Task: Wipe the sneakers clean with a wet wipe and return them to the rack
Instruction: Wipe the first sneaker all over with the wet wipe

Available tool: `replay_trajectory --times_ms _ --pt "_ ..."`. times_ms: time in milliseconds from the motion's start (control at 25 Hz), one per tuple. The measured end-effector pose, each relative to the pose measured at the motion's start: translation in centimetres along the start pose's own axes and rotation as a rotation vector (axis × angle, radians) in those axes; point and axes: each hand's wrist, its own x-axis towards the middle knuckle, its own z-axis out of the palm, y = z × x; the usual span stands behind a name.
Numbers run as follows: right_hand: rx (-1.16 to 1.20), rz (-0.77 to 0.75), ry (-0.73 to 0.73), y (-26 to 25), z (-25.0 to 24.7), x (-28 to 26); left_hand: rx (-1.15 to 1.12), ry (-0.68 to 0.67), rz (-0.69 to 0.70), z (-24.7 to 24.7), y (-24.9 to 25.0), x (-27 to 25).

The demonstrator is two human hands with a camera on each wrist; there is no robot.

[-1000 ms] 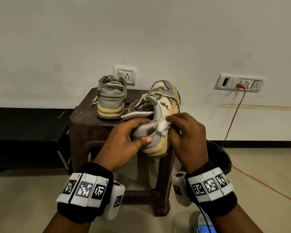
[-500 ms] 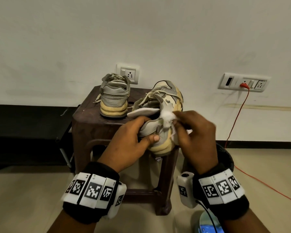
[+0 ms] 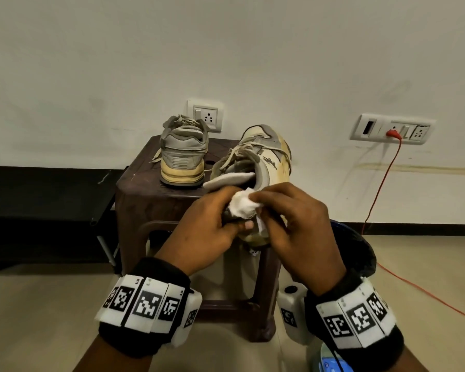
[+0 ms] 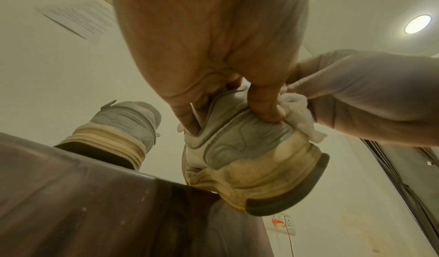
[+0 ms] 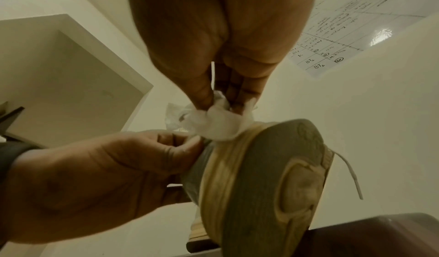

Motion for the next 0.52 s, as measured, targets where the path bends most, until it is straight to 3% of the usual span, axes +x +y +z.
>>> replay_trajectory --times_ms 80,160,280,360,520 --pt "-0.073 0.022 0.070 0.9 0.0 0.1 0.009 -0.003 -0.011 0.0 0.1 0.1" --pt "-0.107 0.137 0.178 2.9 0.0 0.5 0.032 -0.022 -0.003 -0.1 0.1 0.2" --pt "-0.051 0.296 0.193 4.8 0.1 0.8 0.043 -0.039 0.017 0.0 0.2 0.1" --pt "-0.004 0.247 0.148 4.4 0.1 0.5 0.061 -0.024 0.016 0.1 0.1 0.1" --pt "-0.034 -0.028 -0.044 1.2 -0.3 -0.6 -0.040 0.026 0.022 0.0 0.1 0.2"
